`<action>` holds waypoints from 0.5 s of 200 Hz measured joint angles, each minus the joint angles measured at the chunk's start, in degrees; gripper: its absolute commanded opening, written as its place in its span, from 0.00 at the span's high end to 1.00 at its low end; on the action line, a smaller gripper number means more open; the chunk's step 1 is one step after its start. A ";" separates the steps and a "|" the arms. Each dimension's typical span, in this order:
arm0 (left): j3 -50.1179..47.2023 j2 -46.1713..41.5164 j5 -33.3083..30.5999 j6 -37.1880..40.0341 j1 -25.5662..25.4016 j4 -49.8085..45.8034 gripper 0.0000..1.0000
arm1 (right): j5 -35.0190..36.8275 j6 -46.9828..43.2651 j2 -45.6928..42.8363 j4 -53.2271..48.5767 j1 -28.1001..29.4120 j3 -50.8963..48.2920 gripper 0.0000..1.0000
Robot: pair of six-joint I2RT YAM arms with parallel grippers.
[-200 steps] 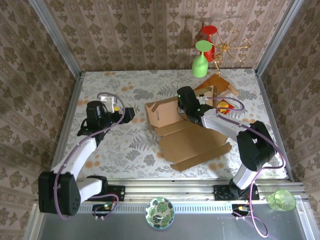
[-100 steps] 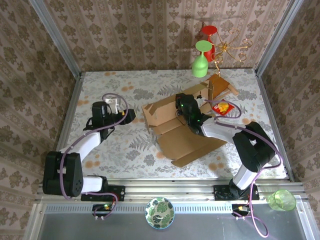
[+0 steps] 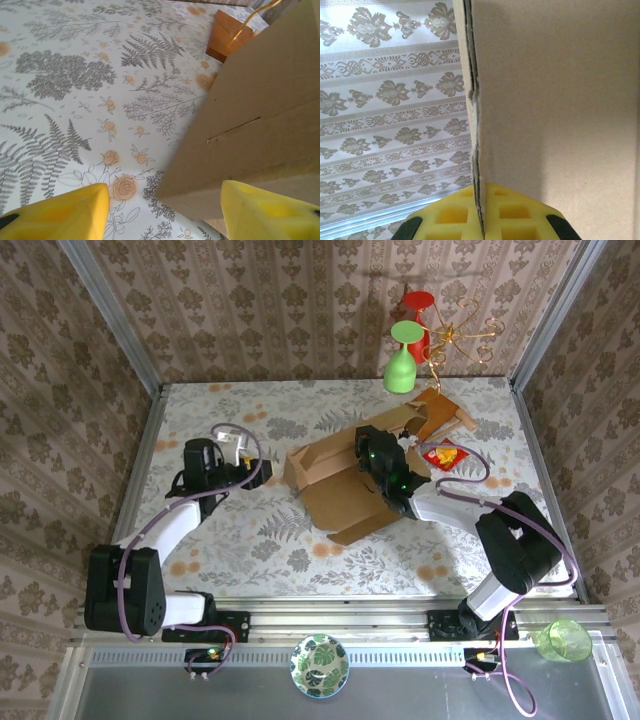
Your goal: Fold the paper box
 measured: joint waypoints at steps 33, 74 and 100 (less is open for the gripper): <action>0.52 1.20 3.67 6.01 -0.76 -1.92 0.43 | -0.28 0.00 2.03 1.79 -0.37 0.00 1.00; 0.72 2.32 5.29 10.99 -5.20 -4.70 0.44 | -0.35 0.02 3.56 2.47 -0.63 0.37 1.00; 0.72 2.32 5.64 11.82 -7.26 -4.81 0.43 | -0.37 0.04 4.11 2.89 -0.63 0.81 1.00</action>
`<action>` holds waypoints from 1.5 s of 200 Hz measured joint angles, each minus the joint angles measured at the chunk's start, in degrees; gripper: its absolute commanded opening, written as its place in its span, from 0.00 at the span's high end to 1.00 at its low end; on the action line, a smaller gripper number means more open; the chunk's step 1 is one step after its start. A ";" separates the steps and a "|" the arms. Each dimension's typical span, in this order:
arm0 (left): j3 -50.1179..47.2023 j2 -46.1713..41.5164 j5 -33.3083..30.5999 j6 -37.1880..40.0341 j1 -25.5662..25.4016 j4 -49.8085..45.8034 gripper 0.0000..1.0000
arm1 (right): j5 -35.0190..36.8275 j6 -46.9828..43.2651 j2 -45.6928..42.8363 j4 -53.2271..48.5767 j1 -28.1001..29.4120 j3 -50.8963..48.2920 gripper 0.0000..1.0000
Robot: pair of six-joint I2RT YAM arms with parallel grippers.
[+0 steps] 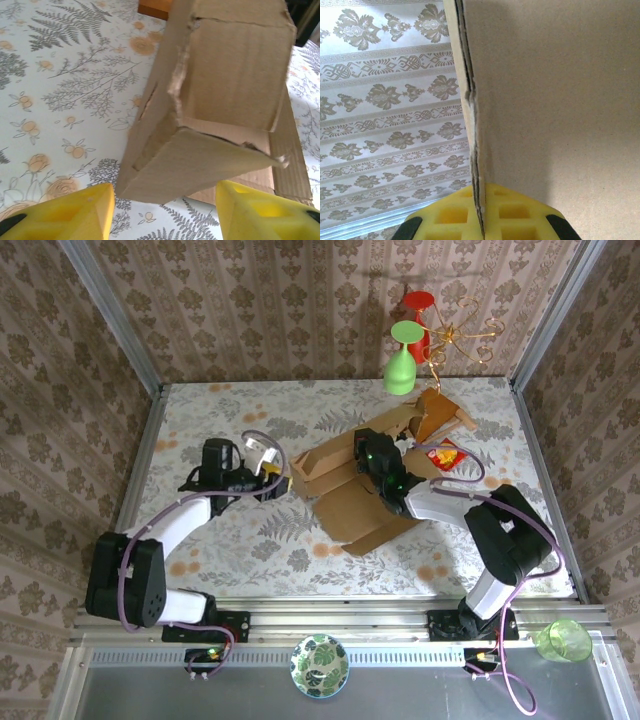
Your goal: Fold the paper box
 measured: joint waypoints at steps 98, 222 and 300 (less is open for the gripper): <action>0.74 3.93 -0.83 0.00 -4.63 2.25 0.42 | -0.31 0.33 1.09 -0.70 0.02 1.57 1.00; 1.22 4.37 -0.11 -0.83 -5.81 2.71 0.32 | 0.15 1.05 1.20 -1.68 -0.26 2.34 1.00; 8.63 4.39 11.15 1.60 8.26 -4.46 0.43 | 0.02 1.01 1.22 -2.25 -0.26 2.62 1.00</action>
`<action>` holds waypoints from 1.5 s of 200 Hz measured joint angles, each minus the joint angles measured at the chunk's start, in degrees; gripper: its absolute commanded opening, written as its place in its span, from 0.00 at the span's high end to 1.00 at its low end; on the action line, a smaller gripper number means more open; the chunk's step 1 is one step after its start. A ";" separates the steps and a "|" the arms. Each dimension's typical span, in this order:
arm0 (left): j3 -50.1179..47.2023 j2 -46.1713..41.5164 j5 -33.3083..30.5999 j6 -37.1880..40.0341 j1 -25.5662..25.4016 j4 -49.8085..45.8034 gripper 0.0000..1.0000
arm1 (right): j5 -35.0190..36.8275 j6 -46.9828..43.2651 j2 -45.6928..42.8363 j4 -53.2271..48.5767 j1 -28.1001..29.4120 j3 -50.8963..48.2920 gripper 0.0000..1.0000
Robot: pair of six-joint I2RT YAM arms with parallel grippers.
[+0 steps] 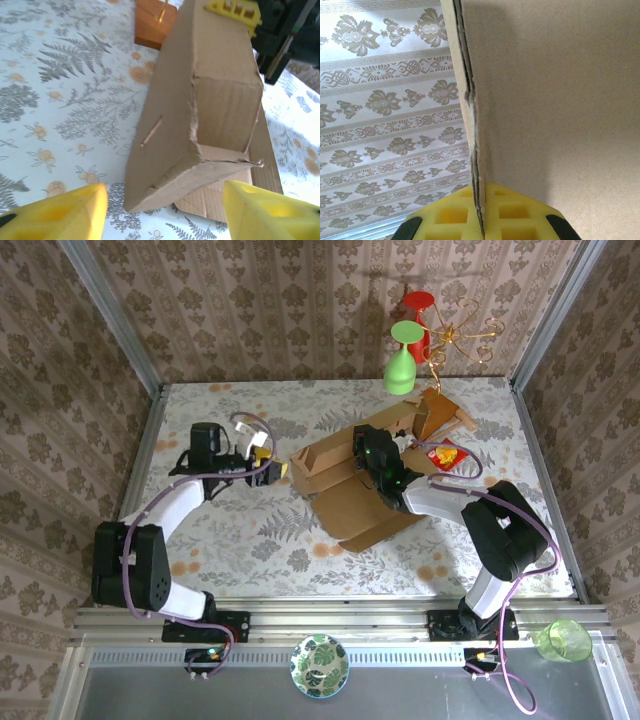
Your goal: Fold the paper box
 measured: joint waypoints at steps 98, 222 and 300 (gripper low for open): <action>5.35 11.89 -2.86 -0.50 -3.39 -0.04 0.49 | -0.79 -0.22 0.04 -0.66 0.00 0.46 1.00; -1.90 8.04 -6.86 -3.78 -12.33 7.39 0.43 | -1.07 -0.42 1.16 -0.39 0.00 1.27 1.00; -2.58 8.04 -10.91 -6.25 -15.30 11.65 0.45 | -1.14 -0.39 1.22 -0.39 0.00 1.40 1.00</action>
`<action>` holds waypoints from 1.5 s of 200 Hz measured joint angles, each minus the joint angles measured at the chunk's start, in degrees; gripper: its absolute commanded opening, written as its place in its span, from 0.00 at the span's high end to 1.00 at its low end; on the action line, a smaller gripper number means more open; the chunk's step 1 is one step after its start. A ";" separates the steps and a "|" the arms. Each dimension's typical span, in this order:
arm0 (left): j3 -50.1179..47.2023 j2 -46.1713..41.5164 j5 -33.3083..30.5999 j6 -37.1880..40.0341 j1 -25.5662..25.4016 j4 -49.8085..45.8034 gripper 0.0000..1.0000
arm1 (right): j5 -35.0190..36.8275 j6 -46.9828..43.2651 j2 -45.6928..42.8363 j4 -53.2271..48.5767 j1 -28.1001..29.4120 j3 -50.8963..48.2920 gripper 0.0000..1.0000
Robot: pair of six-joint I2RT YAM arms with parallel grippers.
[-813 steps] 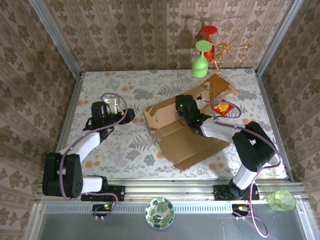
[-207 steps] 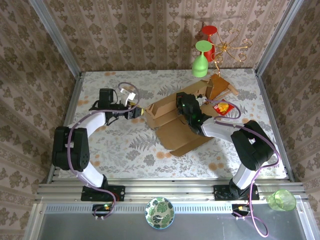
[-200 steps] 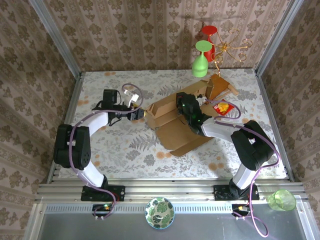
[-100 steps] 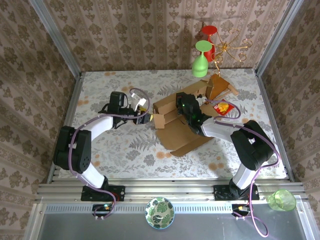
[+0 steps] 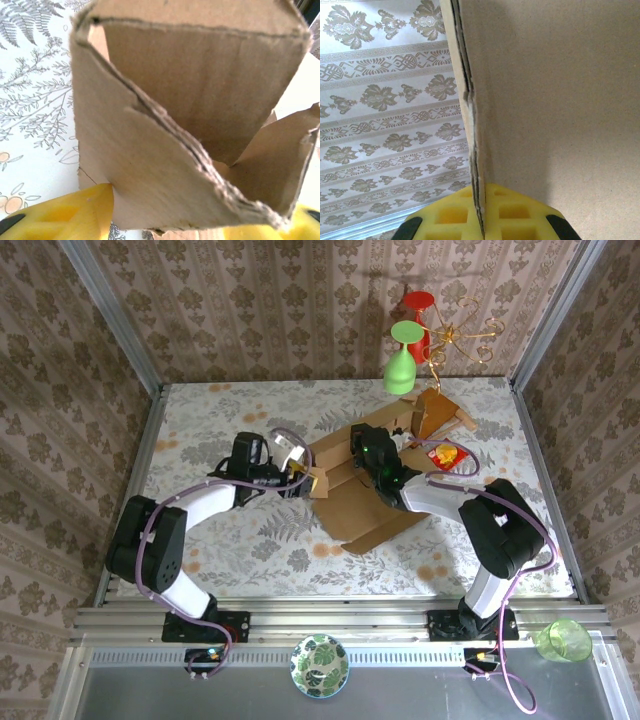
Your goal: Fold the paper box
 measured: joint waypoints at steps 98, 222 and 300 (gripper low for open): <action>-5.35 -2.27 -16.55 -7.96 -6.49 9.05 0.38 | 0.00 0.00 0.35 0.55 0.20 0.00 1.00; -6.73 -0.35 -22.16 -13.97 -7.19 15.87 0.38 | 2.19 -0.61 2.16 15.91 1.29 -6.71 1.00; -6.73 -0.22 -25.53 -16.41 -8.17 16.28 0.36 | 3.10 -0.68 5.35 22.16 2.01 -7.17 1.00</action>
